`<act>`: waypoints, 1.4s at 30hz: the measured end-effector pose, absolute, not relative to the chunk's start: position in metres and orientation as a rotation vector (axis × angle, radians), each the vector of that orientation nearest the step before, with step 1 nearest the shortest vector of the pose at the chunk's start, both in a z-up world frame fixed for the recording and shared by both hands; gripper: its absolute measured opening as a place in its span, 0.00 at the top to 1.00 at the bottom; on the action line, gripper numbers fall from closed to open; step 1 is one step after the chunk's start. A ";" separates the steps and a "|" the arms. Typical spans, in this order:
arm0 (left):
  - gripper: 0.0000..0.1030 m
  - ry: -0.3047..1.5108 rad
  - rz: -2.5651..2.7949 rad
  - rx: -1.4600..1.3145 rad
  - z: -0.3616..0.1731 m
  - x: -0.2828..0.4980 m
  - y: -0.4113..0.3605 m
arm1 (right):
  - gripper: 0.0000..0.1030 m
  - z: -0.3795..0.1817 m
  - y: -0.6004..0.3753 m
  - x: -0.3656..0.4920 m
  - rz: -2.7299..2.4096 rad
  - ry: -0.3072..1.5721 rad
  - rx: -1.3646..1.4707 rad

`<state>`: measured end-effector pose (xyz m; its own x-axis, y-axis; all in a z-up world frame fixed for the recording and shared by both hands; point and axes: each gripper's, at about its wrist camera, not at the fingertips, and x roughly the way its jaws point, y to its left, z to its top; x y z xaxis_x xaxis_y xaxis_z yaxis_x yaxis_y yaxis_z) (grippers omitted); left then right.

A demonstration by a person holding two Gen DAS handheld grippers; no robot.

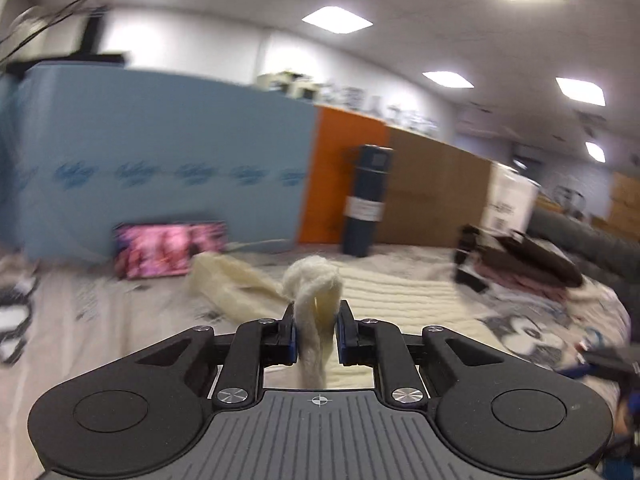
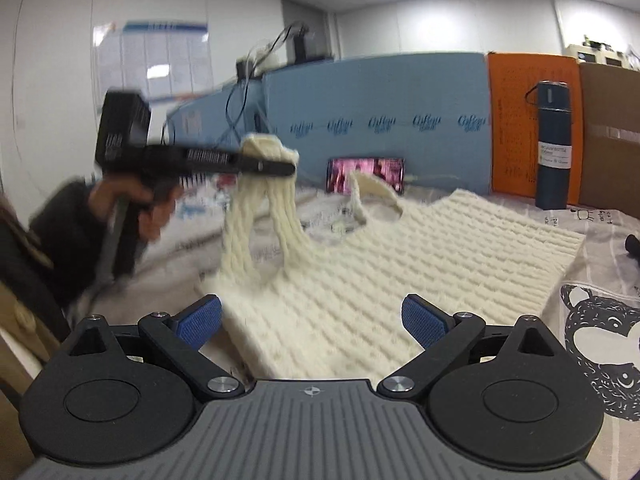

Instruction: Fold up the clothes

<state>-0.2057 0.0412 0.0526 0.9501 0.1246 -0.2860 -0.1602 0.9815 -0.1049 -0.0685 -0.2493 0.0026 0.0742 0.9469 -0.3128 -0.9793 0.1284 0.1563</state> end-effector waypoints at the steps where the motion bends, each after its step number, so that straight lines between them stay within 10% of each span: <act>1: 0.84 0.294 0.101 -0.091 0.051 -0.200 0.030 | 0.05 0.005 -0.252 -0.065 1.450 0.375 -0.061; 8: 0.75 0.331 -0.033 0.094 0.040 -0.193 -0.010 | 0.05 0.009 -0.262 -0.048 1.401 0.374 0.061; 14: 0.16 0.330 -0.084 0.221 0.031 -0.202 -0.031 | 0.05 0.008 -0.261 -0.042 1.365 0.384 0.075; 42: 0.07 0.434 0.175 0.021 0.023 -0.200 0.042 | 0.05 -0.014 -0.184 -0.045 1.103 0.458 -0.315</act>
